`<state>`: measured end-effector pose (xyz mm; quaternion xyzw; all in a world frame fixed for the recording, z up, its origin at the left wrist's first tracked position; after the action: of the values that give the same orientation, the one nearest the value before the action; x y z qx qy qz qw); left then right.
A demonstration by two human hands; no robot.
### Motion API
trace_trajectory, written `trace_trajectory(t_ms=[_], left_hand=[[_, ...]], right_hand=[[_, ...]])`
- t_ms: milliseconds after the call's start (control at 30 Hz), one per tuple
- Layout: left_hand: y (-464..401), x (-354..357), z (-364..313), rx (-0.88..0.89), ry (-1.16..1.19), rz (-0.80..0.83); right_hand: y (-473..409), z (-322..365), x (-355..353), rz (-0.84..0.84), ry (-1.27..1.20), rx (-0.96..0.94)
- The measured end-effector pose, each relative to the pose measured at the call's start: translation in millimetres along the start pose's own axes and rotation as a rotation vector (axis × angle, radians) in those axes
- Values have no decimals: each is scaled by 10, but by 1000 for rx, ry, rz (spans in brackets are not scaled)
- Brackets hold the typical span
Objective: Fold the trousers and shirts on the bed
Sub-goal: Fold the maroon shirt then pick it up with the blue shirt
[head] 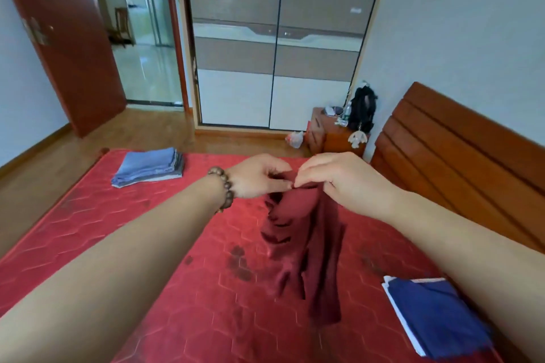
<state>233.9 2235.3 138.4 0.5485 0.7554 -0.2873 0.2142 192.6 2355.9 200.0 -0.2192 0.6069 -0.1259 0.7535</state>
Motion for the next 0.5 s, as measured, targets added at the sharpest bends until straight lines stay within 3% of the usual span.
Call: trace_trajectory(t_ms=[133,233,500], left_hand=[[-159,-249,-363,-21,178,-171],[-306,-348,-621,-18,94,-225],[-517,-324,-990,82,-111,-241]], right_hand=[[115,-159,-381,13,127,32],[238,-320,-563,-14,140,110],[583,-671,-512,172,156,269]])
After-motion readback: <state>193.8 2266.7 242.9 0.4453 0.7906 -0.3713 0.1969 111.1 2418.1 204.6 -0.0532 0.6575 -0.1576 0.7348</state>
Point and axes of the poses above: each hand's wrist, its own y-axis away from the middle knuckle, its own x-axis out of the palm, z = x × y, the point moved 7 cm from there along -y, towards the middle knuckle, and after that the axes turned 8 degrees about -z, right-handed, at the moved point
